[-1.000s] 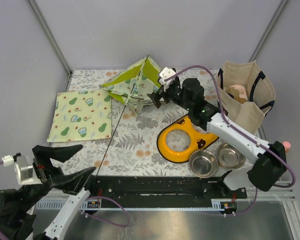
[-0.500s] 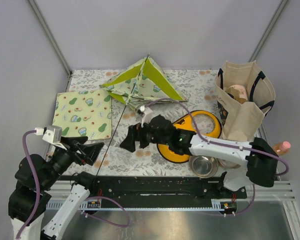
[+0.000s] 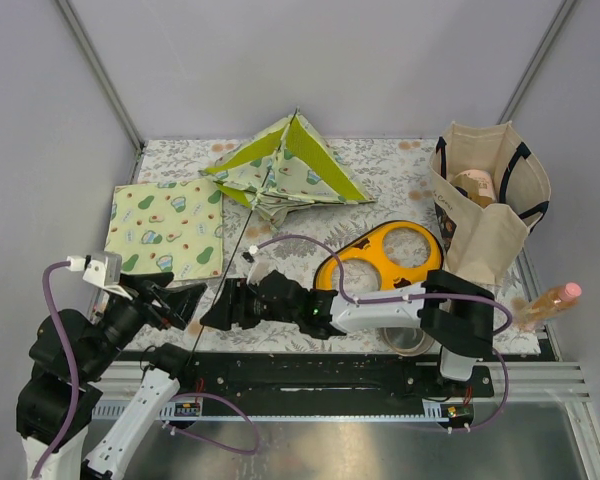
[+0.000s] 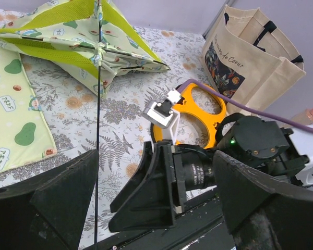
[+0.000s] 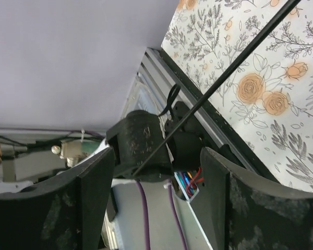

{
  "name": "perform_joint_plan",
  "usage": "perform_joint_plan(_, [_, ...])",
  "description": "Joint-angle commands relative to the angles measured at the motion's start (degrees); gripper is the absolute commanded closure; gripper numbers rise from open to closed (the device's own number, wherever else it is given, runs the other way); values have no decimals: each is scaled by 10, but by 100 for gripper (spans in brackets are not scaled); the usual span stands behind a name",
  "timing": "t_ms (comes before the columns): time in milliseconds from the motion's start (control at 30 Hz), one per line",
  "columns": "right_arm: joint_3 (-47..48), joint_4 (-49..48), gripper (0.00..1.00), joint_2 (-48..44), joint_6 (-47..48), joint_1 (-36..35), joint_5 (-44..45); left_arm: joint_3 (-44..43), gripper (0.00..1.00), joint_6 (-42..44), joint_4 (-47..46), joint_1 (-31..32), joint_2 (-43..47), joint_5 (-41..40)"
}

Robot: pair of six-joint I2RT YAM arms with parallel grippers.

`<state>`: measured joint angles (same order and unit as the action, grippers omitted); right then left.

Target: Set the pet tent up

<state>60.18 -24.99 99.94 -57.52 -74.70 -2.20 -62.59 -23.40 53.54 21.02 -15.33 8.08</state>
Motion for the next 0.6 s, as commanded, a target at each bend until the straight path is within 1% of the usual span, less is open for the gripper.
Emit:
perform_joint_plan(0, [39,-73,28,28,-60,-15,54,-9,7,0,-19,-1,11,-16])
perform_joint_plan(133, [55,-73,35,59,-101,-28,87,-14,7,6,-6,0,13,-33])
perform_joint_plan(267, [73,-70,44,84,-125,-41,97,-23,7,17,17,0,14,-53])
perform_joint_plan(333, [83,-69,50,95,-134,-47,96,-23,7,20,21,0,14,-61])
perform_joint_plan(367, [85,-69,54,98,-138,-49,96,-24,7,21,22,-1,16,-64])
perform_joint_plan(467, [80,-73,72,99,-150,-53,98,-24,7,25,25,0,15,-67])
perform_joint_plan(567, [63,-72,88,80,-159,-53,98,-23,7,27,25,0,14,-75])
